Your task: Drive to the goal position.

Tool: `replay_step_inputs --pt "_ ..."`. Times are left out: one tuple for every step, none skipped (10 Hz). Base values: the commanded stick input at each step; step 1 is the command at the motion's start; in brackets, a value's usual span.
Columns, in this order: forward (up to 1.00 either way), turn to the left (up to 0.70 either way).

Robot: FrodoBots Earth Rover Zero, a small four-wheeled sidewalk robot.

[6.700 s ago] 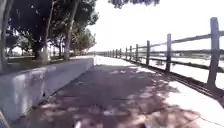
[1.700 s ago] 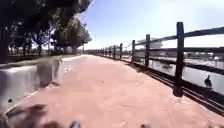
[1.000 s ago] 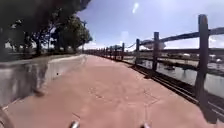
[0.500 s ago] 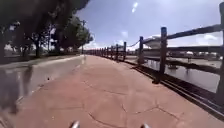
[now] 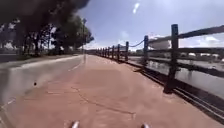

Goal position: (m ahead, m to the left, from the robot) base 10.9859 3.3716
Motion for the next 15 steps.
replay_step_inputs --pt "1.00 0.15" --pt "1.00 0.40" --pt "1.00 0.25" --pt "1.00 0.00" --pt "1.00 0.00" --pt "1.00 0.00" --pt "1.00 0.00" --pt "1.00 0.00" --pt "1.00 0.00" --pt "1.00 0.00" --pt "1.00 0.00" --pt "1.00 0.00" --pt "1.00 0.00" --pt "1.00 0.00" --pt "1.00 0.00"
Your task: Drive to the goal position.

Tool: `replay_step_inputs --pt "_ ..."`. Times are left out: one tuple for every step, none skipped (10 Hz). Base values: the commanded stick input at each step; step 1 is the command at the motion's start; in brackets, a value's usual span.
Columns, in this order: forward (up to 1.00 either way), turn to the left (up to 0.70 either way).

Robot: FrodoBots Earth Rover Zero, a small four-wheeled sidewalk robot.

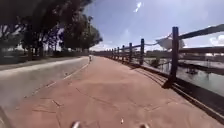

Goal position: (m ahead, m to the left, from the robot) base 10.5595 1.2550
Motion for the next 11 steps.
replay_step_inputs --pt "1.00 0.00" --pt "1.00 0.00" --pt "1.00 0.00" --pt "1.00 0.00" --pt "1.00 0.00" --pt "1.00 0.00" --pt "1.00 0.00" --pt "1.00 0.00" --pt "1.00 0.00" --pt "1.00 0.00" --pt "1.00 0.00"
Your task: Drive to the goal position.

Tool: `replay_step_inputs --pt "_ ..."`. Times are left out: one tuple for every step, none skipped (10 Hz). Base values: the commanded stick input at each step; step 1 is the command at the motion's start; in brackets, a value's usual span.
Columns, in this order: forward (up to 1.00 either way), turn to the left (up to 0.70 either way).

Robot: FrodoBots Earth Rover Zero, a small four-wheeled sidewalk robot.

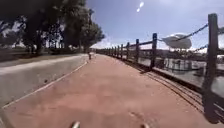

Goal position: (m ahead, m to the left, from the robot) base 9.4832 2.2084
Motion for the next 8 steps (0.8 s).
replay_step_inputs --pt "1.00 0.00" --pt "1.00 0.00" --pt "1.00 0.00" --pt "1.00 0.00" --pt "1.00 0.00" --pt "1.00 0.00" --pt "1.00 0.00" --pt "1.00 0.00"
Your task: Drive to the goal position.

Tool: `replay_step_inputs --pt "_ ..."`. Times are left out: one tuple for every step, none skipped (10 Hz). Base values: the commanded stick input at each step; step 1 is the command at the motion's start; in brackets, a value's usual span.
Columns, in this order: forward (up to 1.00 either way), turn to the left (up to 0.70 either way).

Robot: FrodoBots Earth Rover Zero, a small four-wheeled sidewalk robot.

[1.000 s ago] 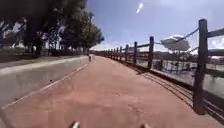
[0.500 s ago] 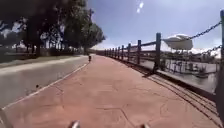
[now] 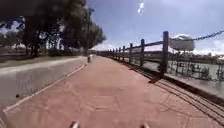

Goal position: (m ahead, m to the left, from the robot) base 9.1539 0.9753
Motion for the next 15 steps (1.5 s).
replay_step_inputs --pt "1.00 0.00" --pt "1.00 0.00" --pt "1.00 0.00" --pt "1.00 0.00" --pt "1.00 0.00" --pt "1.00 0.00" --pt "1.00 0.00" --pt "1.00 0.00" --pt "1.00 0.00" --pt "1.00 0.00" --pt "1.00 0.00" --pt "1.00 0.00" --pt "1.00 0.00" --pt "1.00 0.00" --pt "1.00 0.00"
